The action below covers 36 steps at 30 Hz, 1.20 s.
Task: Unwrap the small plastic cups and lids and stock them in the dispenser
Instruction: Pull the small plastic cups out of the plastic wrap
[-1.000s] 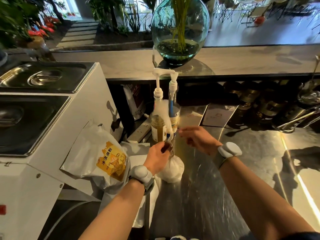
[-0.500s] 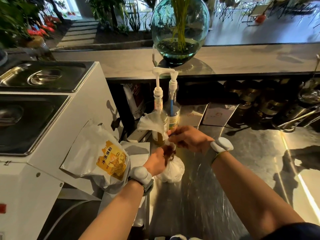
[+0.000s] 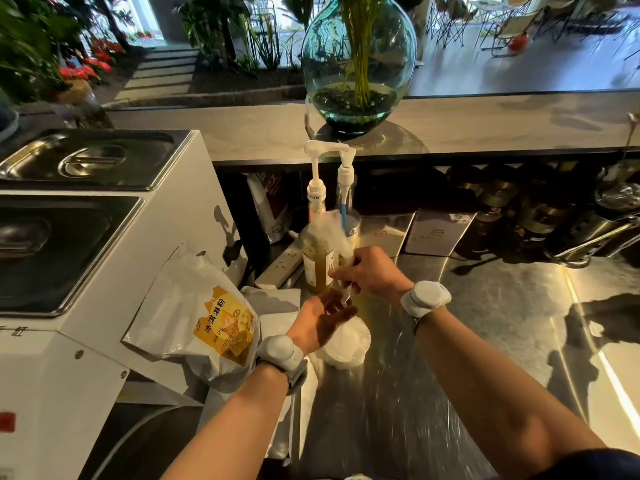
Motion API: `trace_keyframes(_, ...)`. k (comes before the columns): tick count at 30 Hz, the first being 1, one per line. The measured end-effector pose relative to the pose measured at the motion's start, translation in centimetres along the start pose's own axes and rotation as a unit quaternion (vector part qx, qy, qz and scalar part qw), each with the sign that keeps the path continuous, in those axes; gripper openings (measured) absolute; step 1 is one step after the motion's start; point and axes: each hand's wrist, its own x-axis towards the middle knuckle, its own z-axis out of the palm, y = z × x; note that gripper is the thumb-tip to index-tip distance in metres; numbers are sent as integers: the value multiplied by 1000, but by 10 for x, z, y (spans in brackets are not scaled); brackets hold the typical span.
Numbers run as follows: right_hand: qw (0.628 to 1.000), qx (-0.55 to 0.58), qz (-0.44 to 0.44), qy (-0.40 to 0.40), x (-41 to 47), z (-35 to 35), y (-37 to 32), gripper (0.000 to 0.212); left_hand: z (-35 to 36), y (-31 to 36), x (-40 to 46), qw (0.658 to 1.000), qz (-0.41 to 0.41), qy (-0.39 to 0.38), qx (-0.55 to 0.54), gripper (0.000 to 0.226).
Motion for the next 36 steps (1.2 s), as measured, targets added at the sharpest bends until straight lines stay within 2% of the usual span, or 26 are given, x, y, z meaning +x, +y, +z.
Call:
trace_keyframes(2,1000,15,-11,13,-1,2,-1,28,-3,2,-1,1000,1,14,0,31)
trace_keyframes(4,999,37,-17,21,-2,1,0,24,-6,5,-3,996,28,43,74,22)
trace_keyframes(6,997,77,-20,-6,-3,-2,4,22,-5,5,1,999,6,42,25,20)
trace_keyframes(8,996,75,-28,-44,-5,-5,9,21,-6,5,0,998,-26,36,-42,31)
trace_keyframes(10,997,45,-40,-47,-5,-4,12,17,-7,6,0,998,-40,56,0,29)
trace_keyframes(12,998,45,-32,-24,-5,-3,12,16,-5,9,-2,999,-16,24,45,13)
trace_keyframes(14,999,26,-24,-1,-5,0,10,20,-7,7,-3,999,-13,27,42,25)
trace_keyframes(16,998,39,-45,13,-6,-1,9,19,-9,6,-5,999,-22,32,-13,32)
trace_keyframes(18,994,68,-77,46,-4,-1,14,10,-11,5,-3,998,-23,48,-24,32)
trace_keyframes(21,991,100,-41,78,-4,-2,11,21,-12,9,-2,998,-36,52,2,27)
trace_keyframes(25,982,189,-12,-1,-7,-6,7,15,-11,12,-3,998,-33,53,-7,16)
trace_keyframes(28,991,130,-5,19,-6,-6,9,15,-10,12,-1,999,-25,46,-8,24)
trace_keyframes(31,997,48,-25,61,-7,-4,4,19,-10,20,-2,997,-21,67,-40,31)
trace_keyframes(33,995,17,-35,89,-5,-2,2,23,-11,20,1,995,-19,91,-21,34)
trace_keyframes(36,993,33,-25,107,-2,-1,0,33,-12,20,3,993,-26,108,-37,20)
